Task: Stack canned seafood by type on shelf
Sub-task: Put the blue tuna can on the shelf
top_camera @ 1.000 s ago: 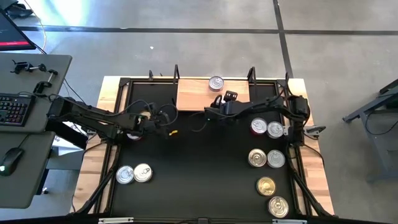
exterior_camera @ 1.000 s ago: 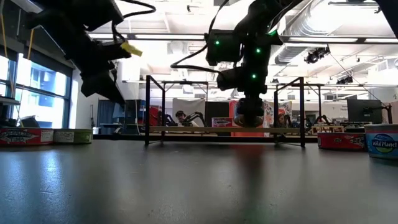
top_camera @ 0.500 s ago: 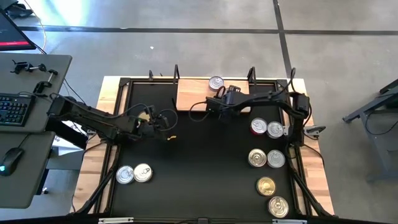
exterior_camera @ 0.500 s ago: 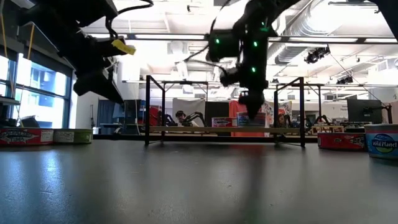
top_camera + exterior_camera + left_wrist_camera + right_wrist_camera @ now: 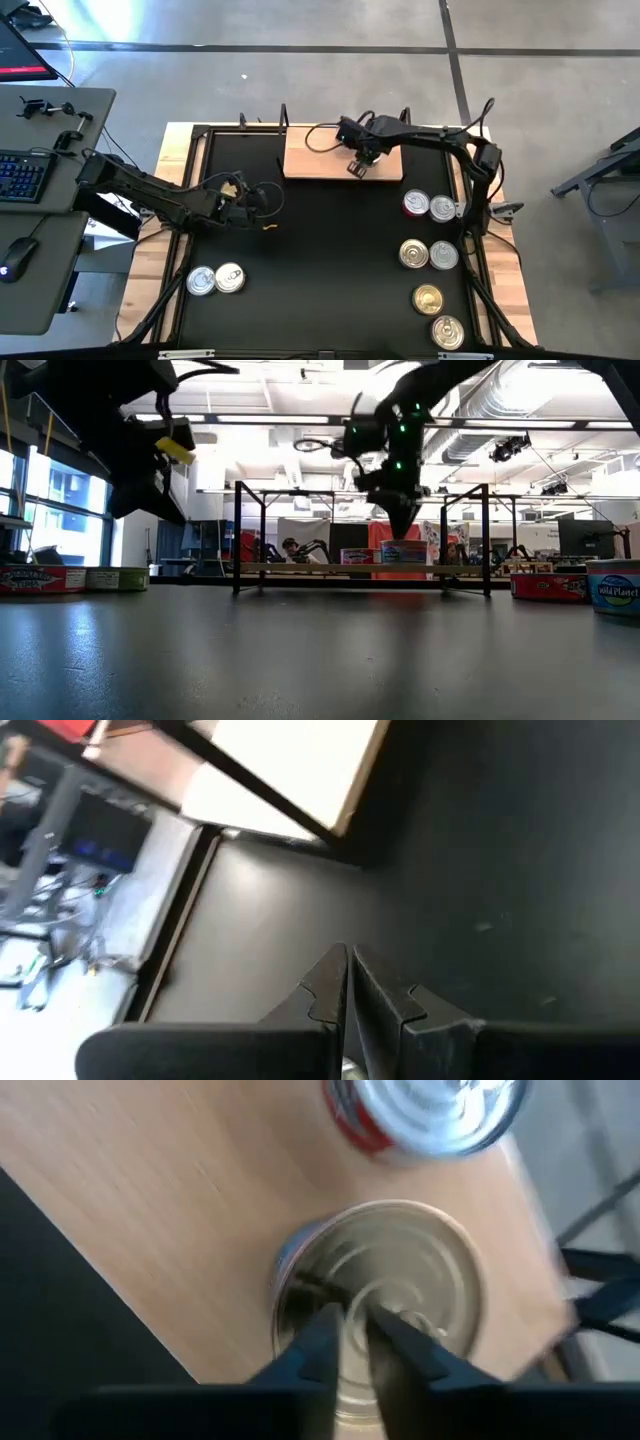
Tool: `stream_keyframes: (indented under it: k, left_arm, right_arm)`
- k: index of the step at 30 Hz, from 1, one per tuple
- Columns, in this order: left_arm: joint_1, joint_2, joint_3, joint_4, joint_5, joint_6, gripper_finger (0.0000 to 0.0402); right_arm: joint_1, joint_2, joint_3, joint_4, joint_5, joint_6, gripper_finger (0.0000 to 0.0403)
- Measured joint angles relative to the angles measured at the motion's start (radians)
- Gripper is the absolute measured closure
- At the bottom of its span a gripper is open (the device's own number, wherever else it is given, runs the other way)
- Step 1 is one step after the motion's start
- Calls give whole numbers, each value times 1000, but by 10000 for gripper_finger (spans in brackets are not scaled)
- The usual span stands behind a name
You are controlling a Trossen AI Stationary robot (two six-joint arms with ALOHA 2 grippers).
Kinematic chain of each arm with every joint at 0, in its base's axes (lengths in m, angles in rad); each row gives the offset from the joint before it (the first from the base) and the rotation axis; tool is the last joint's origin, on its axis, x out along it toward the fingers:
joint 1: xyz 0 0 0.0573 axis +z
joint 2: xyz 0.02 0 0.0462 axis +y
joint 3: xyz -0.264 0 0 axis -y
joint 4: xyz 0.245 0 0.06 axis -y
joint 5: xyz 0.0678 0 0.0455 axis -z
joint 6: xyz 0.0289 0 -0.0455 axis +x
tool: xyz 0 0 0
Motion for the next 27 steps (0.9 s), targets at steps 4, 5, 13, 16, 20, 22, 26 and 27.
stream_keyframes:
  k: [4, 5, 13, 16, 20, 22, 26, 27]
  left_arm:
    - [-13, 0, 0, -45, -41, -51, 390]
    - [-16, 0, 0, -48, -44, -57, 390]
    - [-25, 0, 0, -47, -53, -65, 390]
    - [-25, 0, 0, -46, -53, -65, 390]
    - [-25, 0, 0, -46, -53, -67, 390]
    - [-25, 0, 0, -46, -53, -70, 390]
    - [-25, 0, 0, -45, -62, -72, 390]
    - [-25, 0, 0, -45, -62, -72, 390]
  right_arm:
    - [-37, -6, -34, 45, -3, -27, 387]
    - [-43, -6, -35, 47, 8, -27, 383]
    - [-104, -2, -37, 66, 55, -37, 400]
    - [-124, 1, -38, 80, 91, -45, 399]
    - [-136, 1, -40, 94, 97, -62, 400]
    - [-136, 1, -40, 105, 97, -71, 402]
    - [-125, 3, -40, 147, 108, -88, 402]
    - [-120, 3, -41, 155, 124, -88, 403]
